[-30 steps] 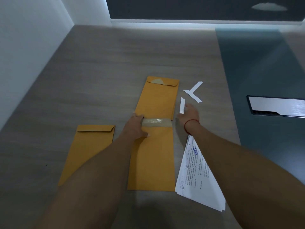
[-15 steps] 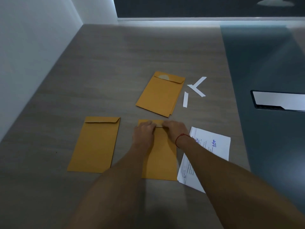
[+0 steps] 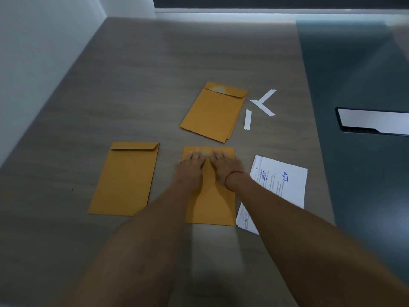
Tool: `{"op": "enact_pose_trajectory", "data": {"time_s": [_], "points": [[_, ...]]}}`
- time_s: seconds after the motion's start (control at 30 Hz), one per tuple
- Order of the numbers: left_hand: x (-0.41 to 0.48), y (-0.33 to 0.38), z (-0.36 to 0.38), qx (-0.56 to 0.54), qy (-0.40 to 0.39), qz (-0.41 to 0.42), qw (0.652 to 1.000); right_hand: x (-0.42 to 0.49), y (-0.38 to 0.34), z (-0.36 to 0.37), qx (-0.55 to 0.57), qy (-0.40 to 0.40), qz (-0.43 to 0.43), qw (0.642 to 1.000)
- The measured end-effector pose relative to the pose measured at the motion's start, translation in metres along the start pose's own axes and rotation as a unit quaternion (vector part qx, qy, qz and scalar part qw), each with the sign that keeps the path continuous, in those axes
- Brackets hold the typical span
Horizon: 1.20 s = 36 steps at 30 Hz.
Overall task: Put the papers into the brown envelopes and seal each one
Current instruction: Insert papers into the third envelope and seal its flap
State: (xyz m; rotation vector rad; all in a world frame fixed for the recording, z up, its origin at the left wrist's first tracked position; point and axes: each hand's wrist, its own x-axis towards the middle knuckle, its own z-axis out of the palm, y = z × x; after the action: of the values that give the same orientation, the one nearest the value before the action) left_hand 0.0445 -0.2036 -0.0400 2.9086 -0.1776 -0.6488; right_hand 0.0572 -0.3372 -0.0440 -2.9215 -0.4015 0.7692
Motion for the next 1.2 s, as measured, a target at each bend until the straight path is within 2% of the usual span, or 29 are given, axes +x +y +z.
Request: {"op": "enact_pose_trajectory", "data": {"time_s": [0.13, 0.23, 0.33, 0.4, 0.5, 0.6, 0.7, 0.77, 0.87, 0.97, 1.2], "points": [[-0.007, -0.013, -0.004, -0.009, -0.021, -0.059, 0.998, -0.006, 0.011, -0.006, 0.013, 0.010, 0.065, 0.998], [-0.018, -0.022, -0.011, -0.034, -0.023, -0.108, 0.993, -0.018, 0.015, -0.012, 0.166, 0.052, 0.146, 0.974], [-0.022, -0.029, -0.020, -0.072, 0.029, -0.148, 0.986, -0.027, 0.017, -0.011, 0.281, 0.103, 0.172, 0.938], [-0.022, -0.027, -0.022, -0.163, 0.020, -0.206, 0.965, -0.032, 0.014, -0.011, 0.348, 0.091, 0.216, 0.908], [-0.026, -0.017, -0.017, -0.314, -0.027, -0.284, 0.905, -0.031, 0.007, -0.013, 0.415, 0.055, 0.264, 0.869], [-0.022, -0.018, -0.010, -0.357, -0.018, -0.300, 0.885, -0.027, 0.012, -0.012, 0.469, 0.028, 0.287, 0.835], [-0.018, -0.024, -0.011, -0.435, -0.020, -0.284, 0.854, -0.024, 0.021, -0.012, 0.558, 0.000, 0.268, 0.785], [-0.011, -0.024, -0.018, -0.439, -0.004, -0.259, 0.861, -0.018, 0.023, -0.019, 0.571, 0.032, 0.245, 0.783], [0.010, -0.020, -0.042, -0.387, 0.080, -0.224, 0.891, -0.001, 0.023, -0.041, 0.564, 0.110, 0.231, 0.785], [0.046, -0.017, -0.070, -0.351, 0.134, -0.188, 0.907, 0.026, 0.027, -0.068, 0.557, 0.150, 0.238, 0.781], [0.156, -0.008, -0.112, -0.318, 0.151, -0.127, 0.927, 0.106, 0.060, -0.112, 0.534, 0.160, 0.302, 0.773]]}}
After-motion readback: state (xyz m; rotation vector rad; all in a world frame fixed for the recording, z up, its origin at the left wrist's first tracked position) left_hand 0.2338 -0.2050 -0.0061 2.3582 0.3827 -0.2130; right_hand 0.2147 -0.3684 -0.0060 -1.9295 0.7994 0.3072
